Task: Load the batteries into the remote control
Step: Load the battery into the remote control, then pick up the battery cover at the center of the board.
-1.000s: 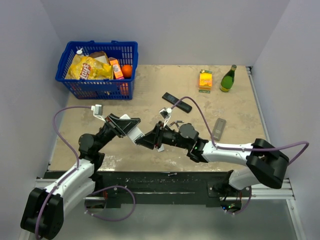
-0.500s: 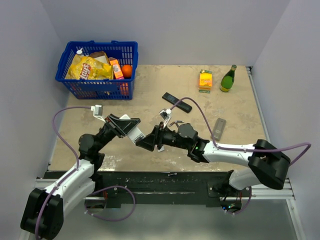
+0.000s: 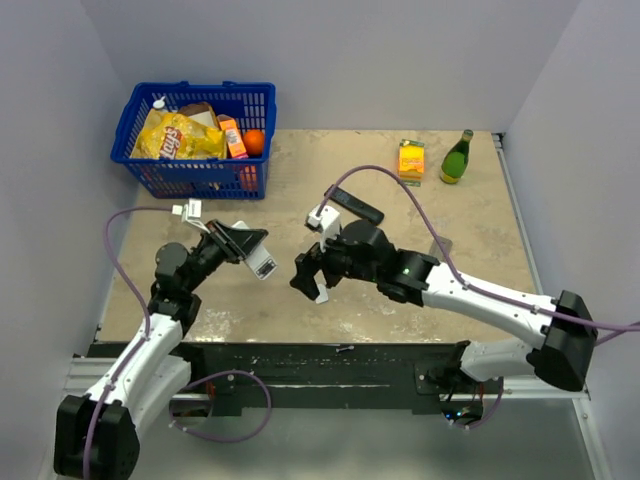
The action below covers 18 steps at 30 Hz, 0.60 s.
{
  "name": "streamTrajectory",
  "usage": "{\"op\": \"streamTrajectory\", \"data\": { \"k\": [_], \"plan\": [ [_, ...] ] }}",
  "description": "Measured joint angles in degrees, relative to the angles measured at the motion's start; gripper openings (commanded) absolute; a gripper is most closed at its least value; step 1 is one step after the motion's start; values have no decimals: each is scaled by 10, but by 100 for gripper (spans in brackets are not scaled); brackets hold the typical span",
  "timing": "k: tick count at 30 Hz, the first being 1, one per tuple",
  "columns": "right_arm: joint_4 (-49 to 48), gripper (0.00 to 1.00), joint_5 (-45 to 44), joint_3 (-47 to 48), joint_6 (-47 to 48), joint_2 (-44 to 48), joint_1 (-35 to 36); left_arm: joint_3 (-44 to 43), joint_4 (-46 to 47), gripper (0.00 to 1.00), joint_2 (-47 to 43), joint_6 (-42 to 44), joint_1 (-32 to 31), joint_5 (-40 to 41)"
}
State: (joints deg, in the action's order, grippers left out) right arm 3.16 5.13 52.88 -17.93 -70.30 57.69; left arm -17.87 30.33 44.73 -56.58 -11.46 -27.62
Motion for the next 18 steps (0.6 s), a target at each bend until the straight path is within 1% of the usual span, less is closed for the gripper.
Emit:
{"op": "streamTrajectory", "data": {
  "k": [1, 3, 8, 13, 15, 18],
  "plan": [
    [34, 98, -6, 21, 29, -17, 0, -1, -5, 0, 0, 3, 6, 0],
    [100, 98, -16, 58, 84, -56, 0, -16, -51, 0, 0, 29, 19, -7],
    [195, 98, -31, 80, 156, -136, 0, -87, -180, 0, -5, 115, 25, -9],
    [231, 98, -31, 79, 163, -211, 0, -189, -309, 0, -20, 232, 24, 24],
    [232, 98, -31, 78, 159, -236, 0, -210, -334, 0, -27, 263, 22, 42],
    [229, 98, -31, 78, 148, -263, 0, -216, -360, 0, -35, 297, 20, 68]
  ]
}}
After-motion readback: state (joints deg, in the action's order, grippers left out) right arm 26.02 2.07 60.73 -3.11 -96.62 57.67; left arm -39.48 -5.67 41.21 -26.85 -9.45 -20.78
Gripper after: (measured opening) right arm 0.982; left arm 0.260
